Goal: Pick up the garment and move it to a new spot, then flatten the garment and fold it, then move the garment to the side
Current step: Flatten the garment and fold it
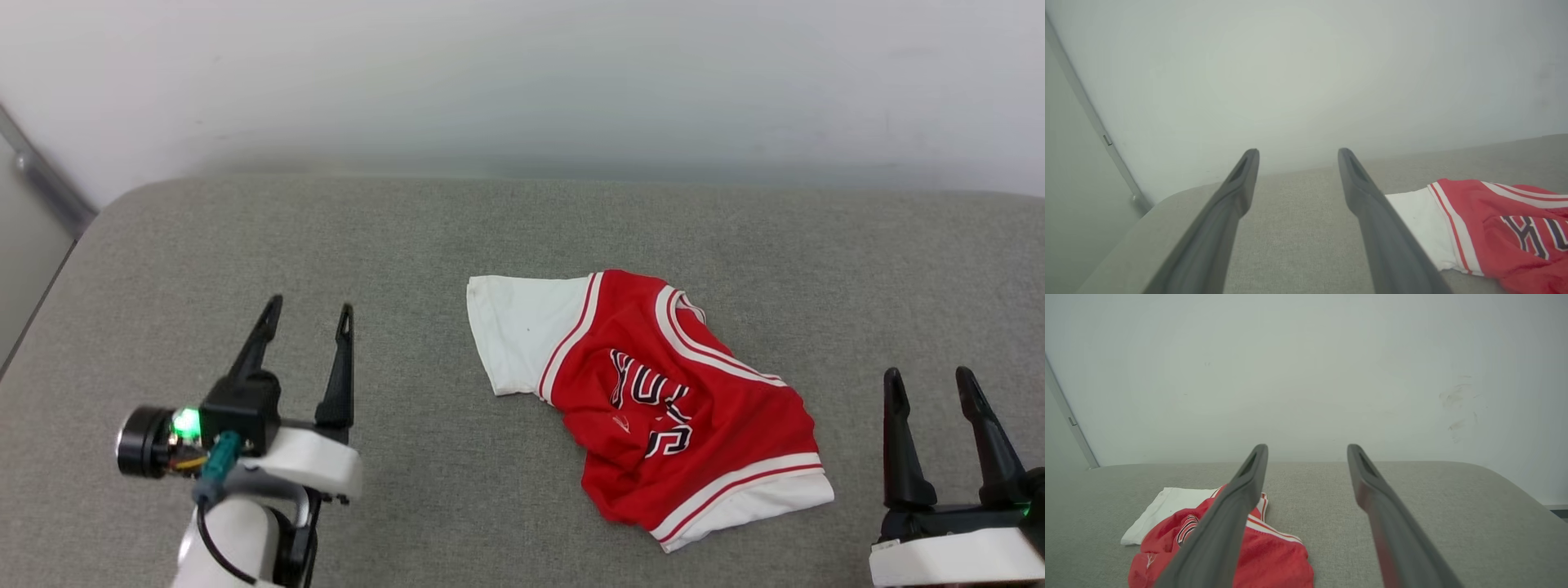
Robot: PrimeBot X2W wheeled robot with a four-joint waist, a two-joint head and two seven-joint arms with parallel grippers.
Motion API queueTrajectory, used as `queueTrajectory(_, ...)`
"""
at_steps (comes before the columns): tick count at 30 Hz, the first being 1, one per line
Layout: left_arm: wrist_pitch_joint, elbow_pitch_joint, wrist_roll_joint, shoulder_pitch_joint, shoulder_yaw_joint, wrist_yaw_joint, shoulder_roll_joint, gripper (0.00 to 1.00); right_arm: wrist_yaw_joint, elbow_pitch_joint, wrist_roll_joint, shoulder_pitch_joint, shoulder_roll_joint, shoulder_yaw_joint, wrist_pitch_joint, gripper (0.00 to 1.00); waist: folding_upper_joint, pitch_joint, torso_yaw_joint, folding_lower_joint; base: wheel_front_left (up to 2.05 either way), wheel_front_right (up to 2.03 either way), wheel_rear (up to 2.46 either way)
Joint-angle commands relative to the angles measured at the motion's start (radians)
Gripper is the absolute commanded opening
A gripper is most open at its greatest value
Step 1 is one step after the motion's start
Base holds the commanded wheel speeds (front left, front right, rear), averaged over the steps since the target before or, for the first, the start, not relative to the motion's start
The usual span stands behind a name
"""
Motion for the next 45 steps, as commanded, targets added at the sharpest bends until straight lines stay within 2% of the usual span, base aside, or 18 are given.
queueTrajectory(1,-0.002,0.009,-0.003,-0.026,0.002,-0.014,0.006,1.00,0.000,-0.004,-0.004,-0.018,0.002,0.000,-0.002,1.00,-0.0001,0.012,-0.004,0.0000,0.00,0.00,0.00)
queueTrajectory(7,0.008,0.113,-0.019,-0.278,-0.008,-0.099,0.064,1.00,0.000,-0.020,-0.019,-0.048,0.002,0.005,-0.002,1.00,-0.0001,0.076,-0.018,0.0000,0.00,0.00,0.00)
queueTrajectory(12,0.158,0.204,-0.070,-0.505,-0.088,-0.139,0.096,1.00,0.000,-0.032,-0.028,-0.087,0.002,0.007,-0.002,1.00,-0.0001,0.149,-0.031,0.0000,0.00,0.00,0.00)
queueTrajectory(14,0.237,0.245,-0.104,-0.586,-0.144,-0.142,0.113,1.00,0.000,-0.038,-0.028,-0.104,0.002,0.012,-0.002,1.00,-0.0001,0.178,-0.039,0.0000,0.00,0.00,0.00)
queueTrajectory(17,0.349,0.281,-0.188,-0.693,-0.281,-0.143,0.143,1.00,0.000,-0.045,-0.029,-0.128,0.001,0.022,-0.002,1.00,-0.0001,0.217,-0.056,0.0000,0.00,0.00,0.00)
queueTrajectory(21,0.522,0.326,-0.331,-0.821,-0.458,-0.142,0.199,1.00,0.000,-0.049,-0.030,-0.157,0.002,0.029,-0.002,1.00,-0.0001,0.258,-0.080,0.0000,0.00,0.00,0.00)
queueTrajectory(24,0.660,0.337,-0.472,-0.888,-0.573,-0.143,0.216,1.00,0.000,-0.053,-0.029,-0.173,0.001,0.026,-0.002,1.00,-0.0001,0.285,-0.096,0.0000,0.00,0.00,0.00)
queueTrajectory(29,0.888,0.358,-0.671,-0.973,-0.715,-0.143,0.268,1.00,0.000,-0.061,-0.027,-0.200,0.002,0.032,-0.002,1.00,-0.0001,0.333,-0.128,0.0000,0.00,0.00,0.00)
queueTrajectory(36,1.089,0.404,-0.814,-1.020,-0.868,-0.143,0.329,1.00,0.000,-0.068,-0.020,-0.230,0.002,0.035,-0.002,1.00,-0.0001,0.385,-0.162,0.0000,0.00,0.00,0.00)
queueTrajectory(41,1.157,0.434,-0.872,-1.002,-0.960,-0.143,0.346,1.00,0.000,-0.070,-0.017,-0.244,0.002,0.035,-0.002,1.00,-0.0001,0.407,-0.172,0.0000,0.00,0.00,0.00)
queueTrajectory(45,1.164,0.444,-0.891,-0.965,-1.041,-0.144,0.356,1.00,0.000,-0.067,-0.013,-0.246,0.002,0.034,-0.002,1.00,-0.0001,0.414,-0.171,0.0000,0.00,0.00,0.00)
